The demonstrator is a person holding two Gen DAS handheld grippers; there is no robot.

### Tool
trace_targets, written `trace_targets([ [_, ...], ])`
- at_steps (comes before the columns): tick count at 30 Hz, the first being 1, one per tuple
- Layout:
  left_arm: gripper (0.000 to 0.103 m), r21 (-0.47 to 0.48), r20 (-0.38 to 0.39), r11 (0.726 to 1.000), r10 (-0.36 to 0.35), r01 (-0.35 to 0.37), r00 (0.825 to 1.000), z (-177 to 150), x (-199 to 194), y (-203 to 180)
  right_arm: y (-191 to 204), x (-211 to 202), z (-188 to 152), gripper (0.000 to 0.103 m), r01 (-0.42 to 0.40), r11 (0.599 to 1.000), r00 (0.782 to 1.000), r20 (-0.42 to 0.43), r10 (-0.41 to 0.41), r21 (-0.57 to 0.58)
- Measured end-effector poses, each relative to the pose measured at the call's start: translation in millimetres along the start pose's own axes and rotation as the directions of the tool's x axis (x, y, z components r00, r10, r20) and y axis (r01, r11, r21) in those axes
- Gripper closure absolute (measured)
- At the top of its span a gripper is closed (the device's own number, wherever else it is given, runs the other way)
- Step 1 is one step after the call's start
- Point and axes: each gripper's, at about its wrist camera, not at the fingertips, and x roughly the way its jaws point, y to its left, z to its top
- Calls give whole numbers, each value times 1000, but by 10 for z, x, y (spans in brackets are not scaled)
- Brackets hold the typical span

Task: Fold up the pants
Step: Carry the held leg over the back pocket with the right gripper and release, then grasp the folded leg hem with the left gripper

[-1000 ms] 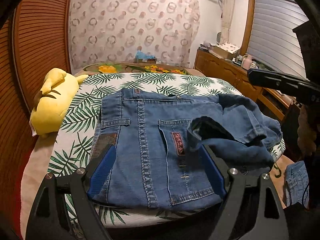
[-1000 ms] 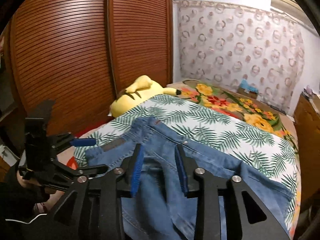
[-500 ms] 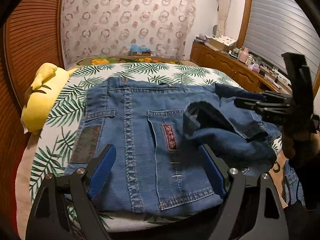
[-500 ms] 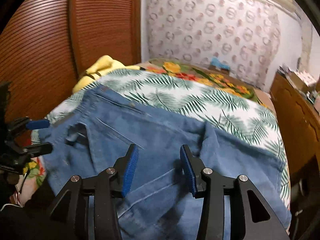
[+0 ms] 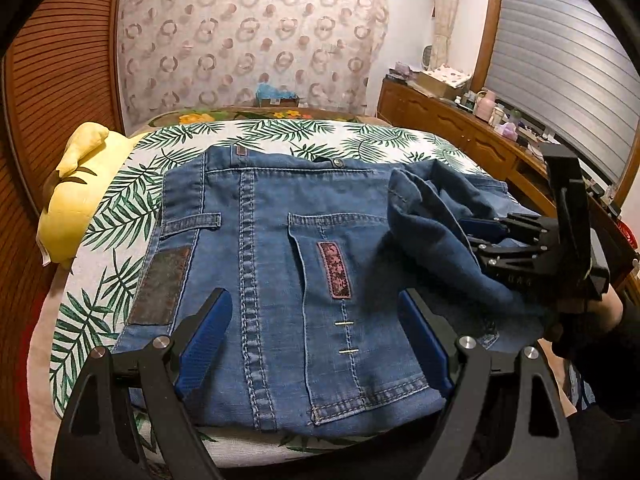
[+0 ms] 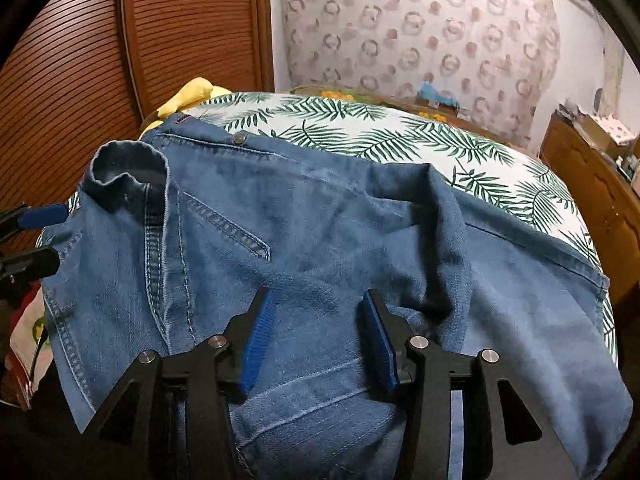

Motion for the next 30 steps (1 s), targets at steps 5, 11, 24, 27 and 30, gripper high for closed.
trace_targets([
  [5,18,7,-6,1000,1,-1,1000,16,4,-23,65,-56,-63,52,25,999,1000,3,-25,21],
  [11,18,23,-1,1000,-1,1,1000,73,22,-101,114,-160,-190,49,-1,998,1000,18,0,65],
  [24,32,67,25,997,-48,46,999,306,105,-252,265,-571,-313,49,19,996,1000,-18,-17,93],
  [27,42,82,21,995,-58,56,998,342,148,-285,237,-691,-328,49,31,996,1000,-8,-30,78],
  [30,50,92,17,994,-65,64,998,364,181,-302,213,-791,-350,49,32,996,999,-7,-32,86],
])
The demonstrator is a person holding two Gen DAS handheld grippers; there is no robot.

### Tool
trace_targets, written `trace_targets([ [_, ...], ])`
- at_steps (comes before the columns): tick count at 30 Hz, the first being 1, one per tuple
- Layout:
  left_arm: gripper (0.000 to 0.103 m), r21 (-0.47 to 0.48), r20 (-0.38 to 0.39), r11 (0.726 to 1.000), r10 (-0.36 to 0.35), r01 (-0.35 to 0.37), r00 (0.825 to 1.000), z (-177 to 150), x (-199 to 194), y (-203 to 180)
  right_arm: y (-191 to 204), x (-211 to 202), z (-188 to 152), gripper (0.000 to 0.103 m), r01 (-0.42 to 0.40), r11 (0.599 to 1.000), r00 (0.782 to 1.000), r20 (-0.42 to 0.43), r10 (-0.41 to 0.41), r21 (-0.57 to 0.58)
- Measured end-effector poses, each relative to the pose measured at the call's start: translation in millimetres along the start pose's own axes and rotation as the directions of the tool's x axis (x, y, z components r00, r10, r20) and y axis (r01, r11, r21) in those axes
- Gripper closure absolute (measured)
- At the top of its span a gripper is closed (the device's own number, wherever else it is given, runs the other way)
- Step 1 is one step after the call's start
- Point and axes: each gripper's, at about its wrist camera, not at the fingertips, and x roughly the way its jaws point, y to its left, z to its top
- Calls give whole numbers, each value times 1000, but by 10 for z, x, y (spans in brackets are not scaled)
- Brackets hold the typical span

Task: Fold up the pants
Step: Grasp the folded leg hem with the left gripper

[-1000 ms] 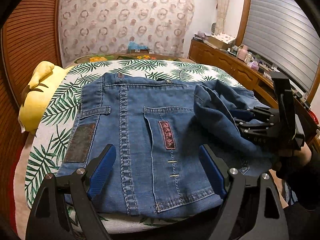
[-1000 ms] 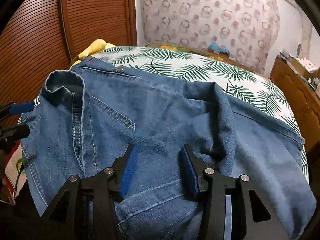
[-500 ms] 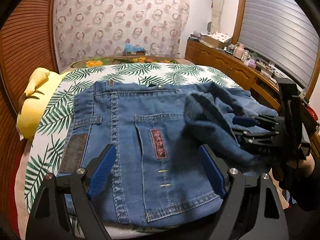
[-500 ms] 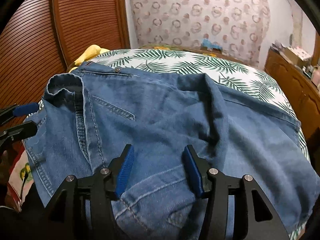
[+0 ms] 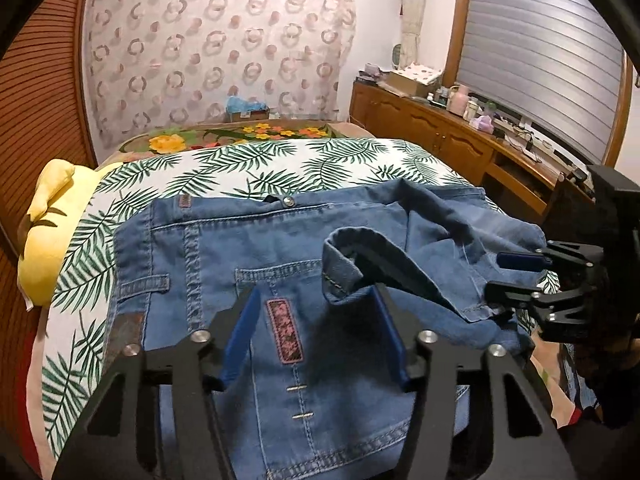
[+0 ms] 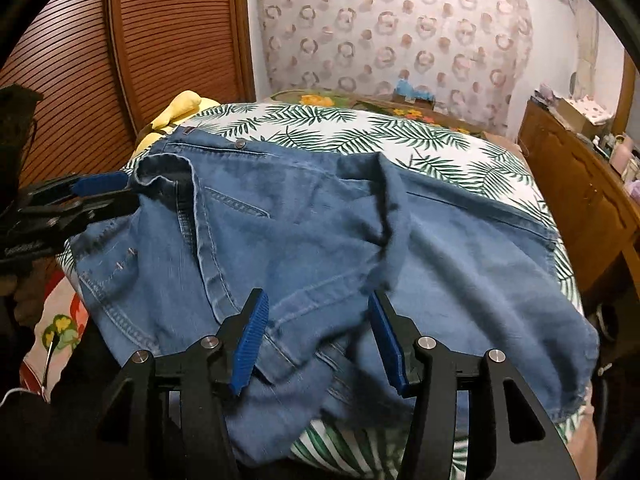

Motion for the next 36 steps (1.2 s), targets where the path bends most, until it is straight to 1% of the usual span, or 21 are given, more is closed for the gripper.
trace_targets([
  [3,57,12,-5,1000,-6,6,1000,21,42,-36,-39,-58,-18,49,-7,1000,1000,-5,7,23],
  [4,58,15,-6,1000,-7,7,1000,30,50,-43,-49,-72,-26,49,-11,1000,1000,-6,11,27],
  [7,58,14,2,1000,-8,8,1000,48,44,-51,-70,-66,-35,49,-23,999,1000,-15,24,39],
  [10,58,-1,20,1000,-24,24,1000,69,-13,-38,-58,-32,-46,49,-34,998,999,-27,35,47],
  [18,58,13,58,999,-40,39,997,127,-164,-79,-69,-44,-38,51,-68,996,997,-24,69,58],
  [22,58,25,36,999,-35,34,999,130,-43,-96,-62,14,-60,53,-86,994,996,-33,88,61],
  [25,59,25,-7,1000,-15,16,1000,87,123,-61,-94,78,-73,55,-99,992,994,-44,102,76],
  [27,65,10,-30,1000,-8,8,1000,45,203,-7,-134,118,-78,58,-116,989,992,-47,121,94],
  [29,71,-4,-34,1000,-12,12,999,11,229,39,-175,148,-73,61,-129,986,990,-46,135,108],
  [30,75,-5,-33,1000,-15,14,999,5,227,47,-178,166,-62,66,-135,984,989,-45,141,112],
  [32,82,3,-31,1000,-24,24,999,-7,217,38,-211,191,-43,73,-150,982,987,-37,155,119],
  [33,87,8,-31,1000,-28,28,999,-10,213,29,-238,199,-30,79,-159,980,986,-30,164,124],
  [35,91,14,-39,999,-38,39,999,-18,212,4,-265,194,-13,91,-167,978,986,-9,169,127],
  [36,92,19,-34,999,-40,40,999,-23,188,-11,-270,180,1,92,-165,979,986,5,165,124],
])
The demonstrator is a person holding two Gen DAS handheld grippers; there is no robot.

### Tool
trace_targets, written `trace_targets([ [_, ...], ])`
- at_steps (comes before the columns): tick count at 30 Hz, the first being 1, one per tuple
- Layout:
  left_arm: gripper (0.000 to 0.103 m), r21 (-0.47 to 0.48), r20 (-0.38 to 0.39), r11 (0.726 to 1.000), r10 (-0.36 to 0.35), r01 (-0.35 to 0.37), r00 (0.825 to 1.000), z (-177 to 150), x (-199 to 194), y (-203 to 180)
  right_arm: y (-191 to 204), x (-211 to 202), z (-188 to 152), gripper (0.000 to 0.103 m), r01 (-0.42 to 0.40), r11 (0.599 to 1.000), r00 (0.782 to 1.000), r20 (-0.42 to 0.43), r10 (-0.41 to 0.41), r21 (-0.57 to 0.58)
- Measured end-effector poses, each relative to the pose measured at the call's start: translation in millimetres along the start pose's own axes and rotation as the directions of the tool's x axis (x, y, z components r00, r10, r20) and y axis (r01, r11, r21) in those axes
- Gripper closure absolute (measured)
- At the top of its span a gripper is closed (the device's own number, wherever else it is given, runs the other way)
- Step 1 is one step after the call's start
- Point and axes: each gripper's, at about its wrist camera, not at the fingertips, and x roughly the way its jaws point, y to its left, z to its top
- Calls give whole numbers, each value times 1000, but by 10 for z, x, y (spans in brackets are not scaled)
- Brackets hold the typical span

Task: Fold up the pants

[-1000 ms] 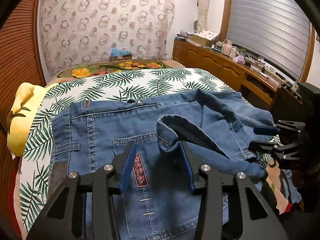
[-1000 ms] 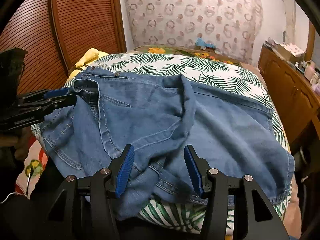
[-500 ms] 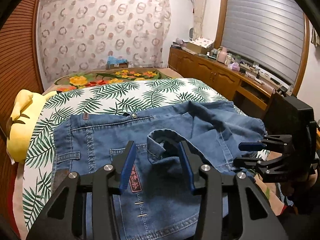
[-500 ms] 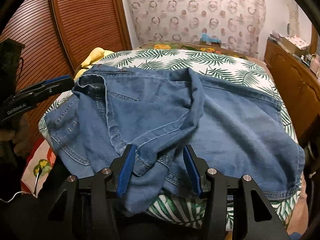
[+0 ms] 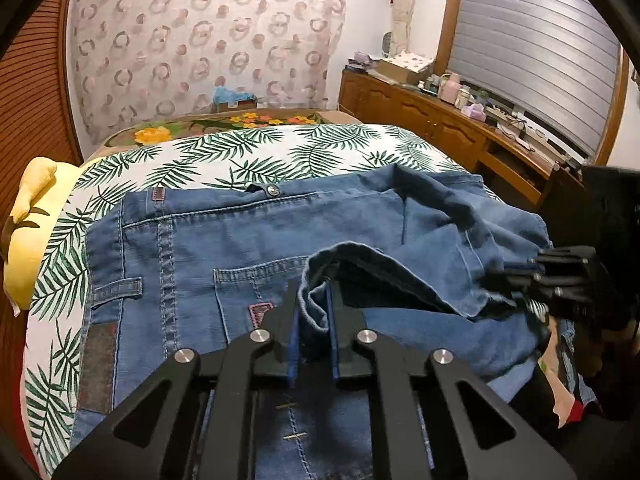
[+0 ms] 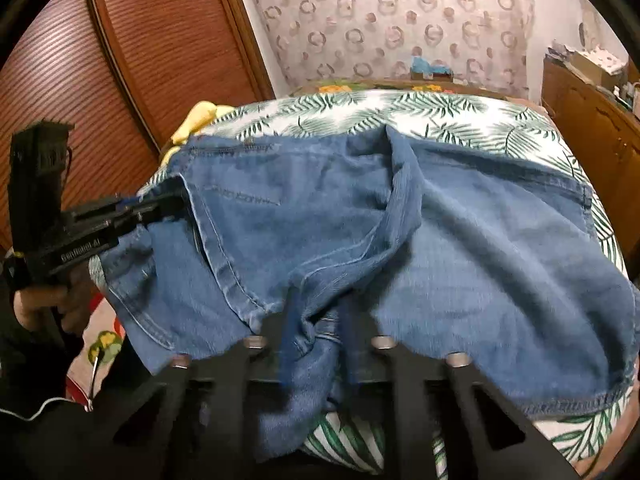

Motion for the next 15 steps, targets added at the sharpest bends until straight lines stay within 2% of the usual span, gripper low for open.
trace_targets([
  [9,95,12,93,1000,-11,10,996,70,-417,-94,106,-229,135,93,25,997,995,96,-17,-74],
  [15,95,35,139,999,-25,20,990,130,-596,-177,99,-147,70,93,41,997,997,75,-36,-65],
])
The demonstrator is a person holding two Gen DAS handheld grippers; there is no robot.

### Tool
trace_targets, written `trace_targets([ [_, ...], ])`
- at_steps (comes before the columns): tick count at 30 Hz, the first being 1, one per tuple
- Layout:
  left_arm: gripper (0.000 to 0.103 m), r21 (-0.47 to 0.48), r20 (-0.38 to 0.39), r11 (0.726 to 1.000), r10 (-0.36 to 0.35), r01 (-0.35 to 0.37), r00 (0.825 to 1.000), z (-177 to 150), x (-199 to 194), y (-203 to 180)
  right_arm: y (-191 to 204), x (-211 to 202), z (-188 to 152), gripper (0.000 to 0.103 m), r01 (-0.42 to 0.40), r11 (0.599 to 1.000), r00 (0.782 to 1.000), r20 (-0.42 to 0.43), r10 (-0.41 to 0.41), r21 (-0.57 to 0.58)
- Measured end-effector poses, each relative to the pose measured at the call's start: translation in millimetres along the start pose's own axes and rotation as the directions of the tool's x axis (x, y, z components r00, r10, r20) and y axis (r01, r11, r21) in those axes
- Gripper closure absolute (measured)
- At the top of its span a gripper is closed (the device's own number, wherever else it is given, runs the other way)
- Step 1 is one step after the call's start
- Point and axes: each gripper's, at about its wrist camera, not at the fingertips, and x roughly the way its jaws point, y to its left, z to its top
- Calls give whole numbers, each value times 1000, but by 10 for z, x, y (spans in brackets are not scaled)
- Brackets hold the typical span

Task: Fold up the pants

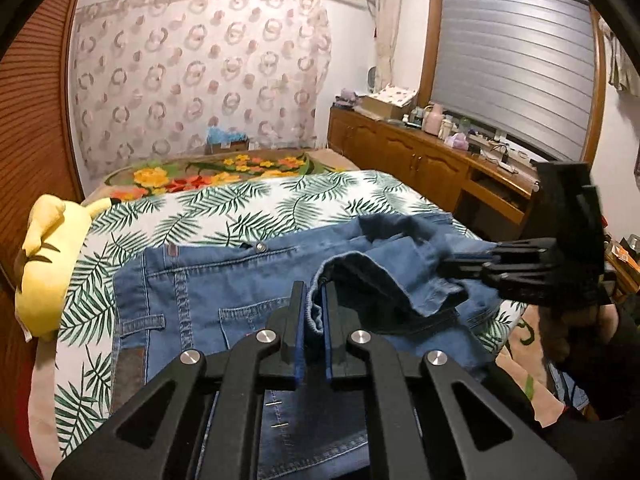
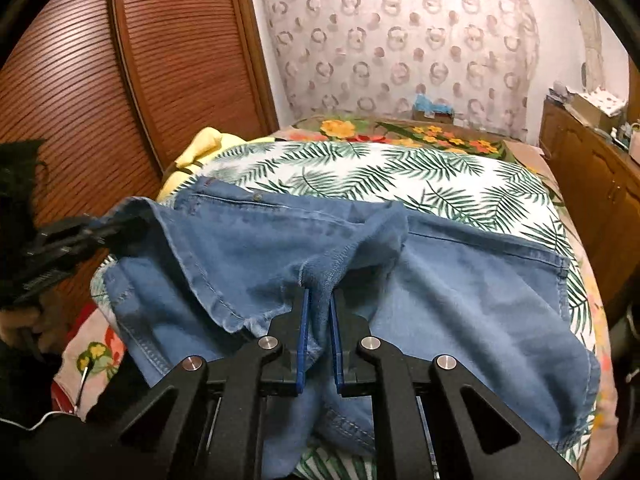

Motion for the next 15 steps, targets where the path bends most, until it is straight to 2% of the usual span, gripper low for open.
trace_targets([
  [4,95,-3,15,1000,0,0,1000,10,-42,-11,39,43,-4,93,-13,1000,1000,-4,13,-12],
  [6,95,-12,24,1000,1,-1,1000,10,-76,9,47,46,54,98,-28,1000,1000,-3,28,-11],
  [15,95,-64,97,998,30,-24,995,-28,-485,151,188,-119,452,99,-60,994,992,106,69,-86],
])
